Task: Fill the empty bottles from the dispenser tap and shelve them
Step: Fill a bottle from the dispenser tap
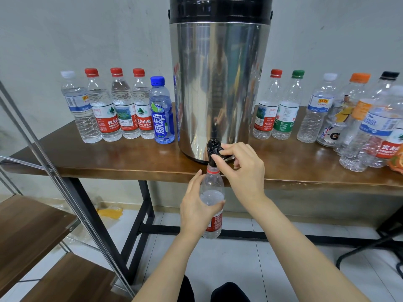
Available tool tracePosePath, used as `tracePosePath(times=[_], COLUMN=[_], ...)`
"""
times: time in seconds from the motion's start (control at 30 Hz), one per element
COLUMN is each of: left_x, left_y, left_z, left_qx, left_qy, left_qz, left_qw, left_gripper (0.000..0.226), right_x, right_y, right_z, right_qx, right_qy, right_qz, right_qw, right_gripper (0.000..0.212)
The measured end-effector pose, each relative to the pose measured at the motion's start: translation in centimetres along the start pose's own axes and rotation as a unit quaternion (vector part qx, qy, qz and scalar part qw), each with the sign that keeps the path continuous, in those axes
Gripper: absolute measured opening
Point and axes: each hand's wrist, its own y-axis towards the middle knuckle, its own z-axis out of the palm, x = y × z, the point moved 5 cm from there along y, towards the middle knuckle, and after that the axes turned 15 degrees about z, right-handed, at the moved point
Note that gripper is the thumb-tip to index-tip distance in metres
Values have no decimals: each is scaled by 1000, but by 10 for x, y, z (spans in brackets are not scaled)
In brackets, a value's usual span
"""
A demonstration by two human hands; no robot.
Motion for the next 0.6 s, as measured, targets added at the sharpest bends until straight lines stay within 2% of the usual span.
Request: tracePosePath(times=[0.6], left_x=[-1], left_y=[-1], left_z=[-2], left_qx=[-2], left_qy=[-3], left_qz=[5], left_qw=[1000], left_gripper=[87], right_x=[1], right_y=[0], right_z=[-1], right_qx=[-2], right_qy=[9], right_qz=[-3], right_qw=[1000], right_gripper=[26])
